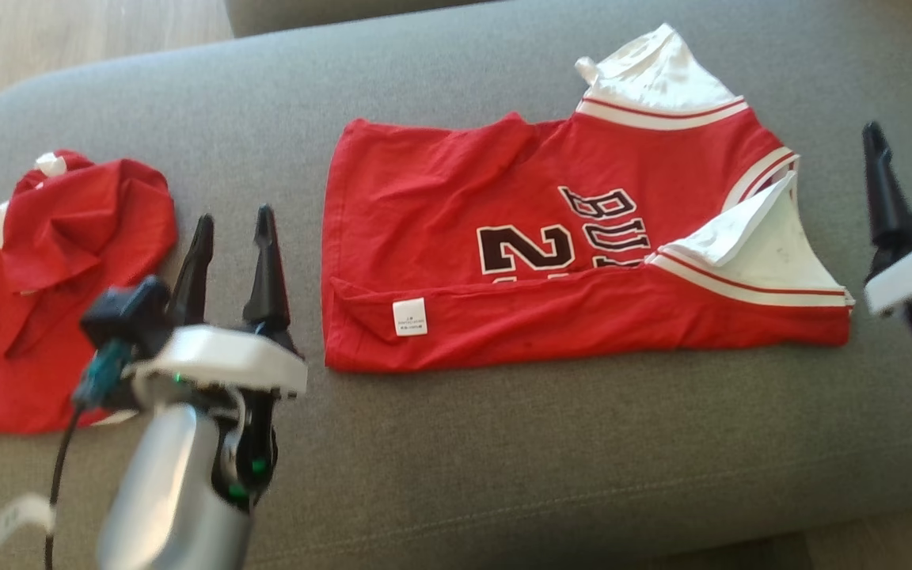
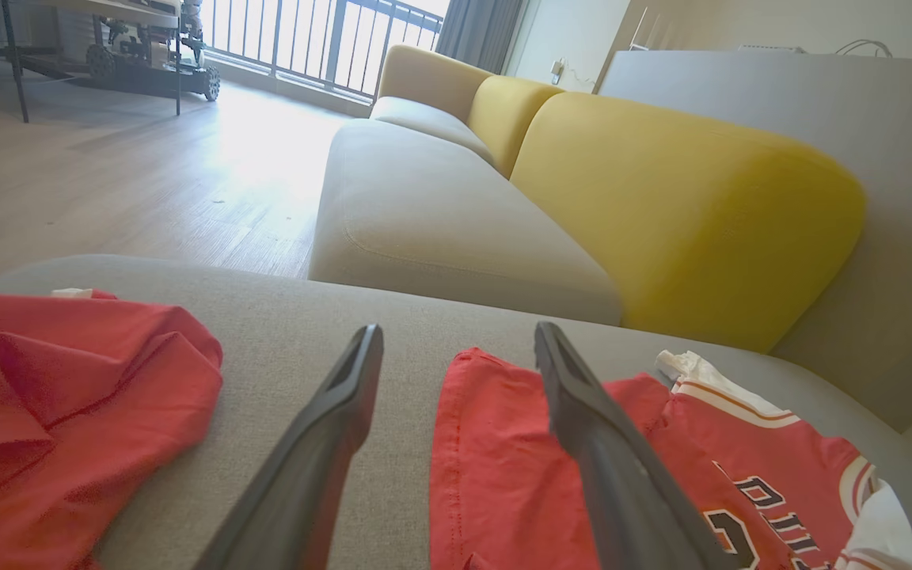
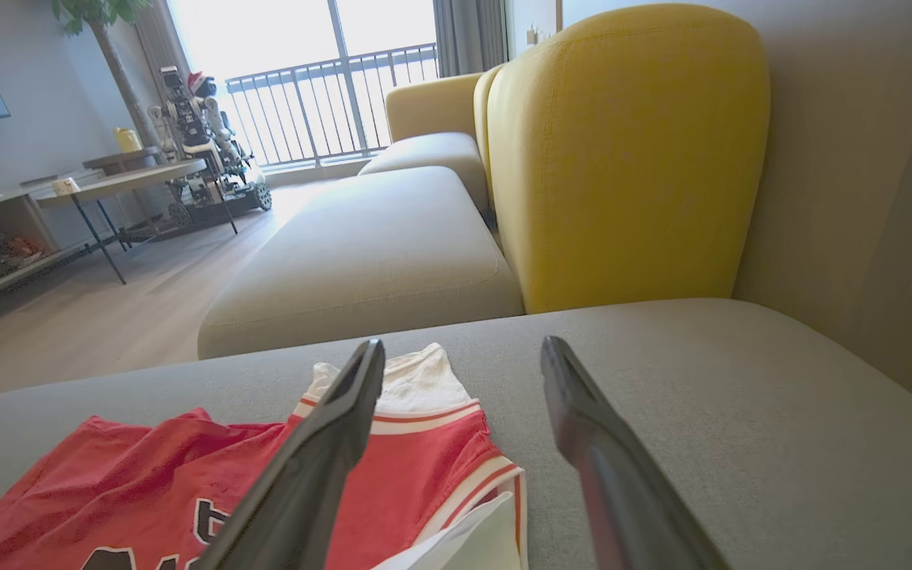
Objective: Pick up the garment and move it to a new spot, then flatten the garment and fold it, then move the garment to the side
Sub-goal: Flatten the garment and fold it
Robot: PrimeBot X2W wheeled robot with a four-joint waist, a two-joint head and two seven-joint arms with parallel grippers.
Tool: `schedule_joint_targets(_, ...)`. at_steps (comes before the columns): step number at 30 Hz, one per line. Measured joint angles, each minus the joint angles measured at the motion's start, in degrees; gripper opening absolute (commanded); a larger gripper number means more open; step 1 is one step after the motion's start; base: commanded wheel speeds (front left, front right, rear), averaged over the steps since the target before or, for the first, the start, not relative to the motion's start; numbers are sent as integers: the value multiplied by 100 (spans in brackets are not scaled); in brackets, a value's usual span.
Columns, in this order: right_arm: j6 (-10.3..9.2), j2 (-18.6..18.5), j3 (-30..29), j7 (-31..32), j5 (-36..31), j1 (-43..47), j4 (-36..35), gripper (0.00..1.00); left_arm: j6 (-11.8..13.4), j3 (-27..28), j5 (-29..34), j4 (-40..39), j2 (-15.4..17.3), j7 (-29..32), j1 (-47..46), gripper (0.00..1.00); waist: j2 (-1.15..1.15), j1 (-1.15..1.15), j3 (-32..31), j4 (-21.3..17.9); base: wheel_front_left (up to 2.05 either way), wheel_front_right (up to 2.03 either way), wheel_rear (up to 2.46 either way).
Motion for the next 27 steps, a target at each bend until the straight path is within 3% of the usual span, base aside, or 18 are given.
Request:
schedule_joint_targets(4, 1, 504, -477, -347, -726, 859, -790, 100, -33, 266, 355, -633, -177, 0, 814, 100, 0, 0, -233, -40, 0, 0, 0)
schedule_joint_targets(12, 0, 1757, -1474, -439, -1529, 2131, -1993, 100, 49, -148, 296, -560, -175, 0, 1772, 100, 0, 0, -470, -134, 0, 0, 0)
schedule_joint_targets(19, 0, 1900, -1437, -452, -1824, 2251, -2365, 100, 107, -444, 327, 88, -177, 0, 1646, 100, 0, 0, -473, -387, 0, 0, 0)
schedule_joint_targets(27, 0, 1968, -1437, -452, -1885, 2287, -2565, 100, 530, -454, 233, 1010, -180, 1, 1143, 100, 0, 0, -398, -741, 0, 0, 0)
